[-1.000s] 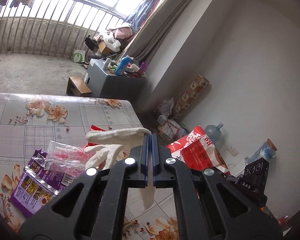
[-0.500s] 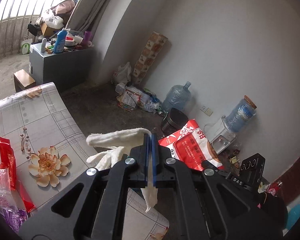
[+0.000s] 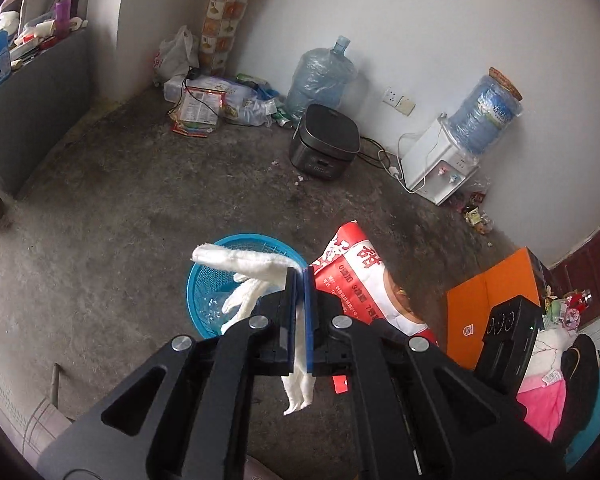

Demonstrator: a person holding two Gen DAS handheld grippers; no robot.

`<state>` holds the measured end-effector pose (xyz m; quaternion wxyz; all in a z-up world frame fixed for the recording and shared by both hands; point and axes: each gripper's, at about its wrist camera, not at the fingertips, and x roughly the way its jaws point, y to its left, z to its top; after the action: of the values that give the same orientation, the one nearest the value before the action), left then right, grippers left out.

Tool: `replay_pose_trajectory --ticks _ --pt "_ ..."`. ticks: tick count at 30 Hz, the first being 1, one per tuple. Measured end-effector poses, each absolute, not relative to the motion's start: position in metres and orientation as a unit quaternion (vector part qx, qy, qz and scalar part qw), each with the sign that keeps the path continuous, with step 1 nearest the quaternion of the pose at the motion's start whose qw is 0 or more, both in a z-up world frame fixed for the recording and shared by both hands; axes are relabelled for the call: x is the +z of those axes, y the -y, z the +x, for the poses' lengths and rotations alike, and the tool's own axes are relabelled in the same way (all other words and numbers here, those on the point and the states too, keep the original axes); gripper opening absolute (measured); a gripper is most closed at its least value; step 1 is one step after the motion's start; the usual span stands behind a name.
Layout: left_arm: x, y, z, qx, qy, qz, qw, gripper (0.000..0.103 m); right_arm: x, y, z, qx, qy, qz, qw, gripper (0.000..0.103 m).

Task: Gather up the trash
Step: 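Carry the glove with the left tool while the right tool carries the snack bag, releasing both into the basket, then move both open tools back over the table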

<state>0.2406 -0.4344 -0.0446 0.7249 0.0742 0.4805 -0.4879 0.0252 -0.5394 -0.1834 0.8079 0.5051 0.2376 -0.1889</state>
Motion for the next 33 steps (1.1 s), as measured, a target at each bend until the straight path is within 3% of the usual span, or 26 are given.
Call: replay_pose_trajectory --ticks 3,7,12,13,15,17,19,33 --pt "-0.081 0.466 0.249 -0.459 -0.498 0.104 0.728 0.043 -0.208 0.558 0.031 -0.203 -0.242 0.517 0.795 0.022" --pt "-0.105 0.471 0.262 -0.436 -0.516 0.105 0.730 0.043 -0.244 0.579 0.052 -0.207 -0.274 0.523 0.780 0.024" --pt "-0.092 0.446 0.269 -0.433 -0.506 0.098 0.740 0.046 -0.274 0.588 0.093 -0.216 -0.320 0.480 0.788 0.025" --pt "-0.085 0.439 0.271 -0.431 -0.501 0.099 0.744 0.048 -0.282 0.589 0.104 -0.218 -0.335 0.465 0.790 0.028" --pt "-0.072 0.424 0.271 -0.429 -0.490 0.099 0.752 0.050 -0.302 0.589 0.128 -0.224 -0.379 0.431 0.788 0.052" --pt "-0.063 0.411 0.270 -0.428 -0.485 0.098 0.757 0.054 -0.324 0.586 0.145 -0.235 -0.428 0.393 0.779 0.058" --pt "-0.054 0.398 0.270 -0.425 -0.481 0.095 0.761 0.058 -0.341 0.583 0.152 -0.242 -0.466 0.379 0.762 0.058" --pt "0.008 0.279 0.256 -0.395 -0.442 0.024 0.805 0.065 -0.255 0.554 0.075 -0.252 -0.362 0.385 0.811 0.066"
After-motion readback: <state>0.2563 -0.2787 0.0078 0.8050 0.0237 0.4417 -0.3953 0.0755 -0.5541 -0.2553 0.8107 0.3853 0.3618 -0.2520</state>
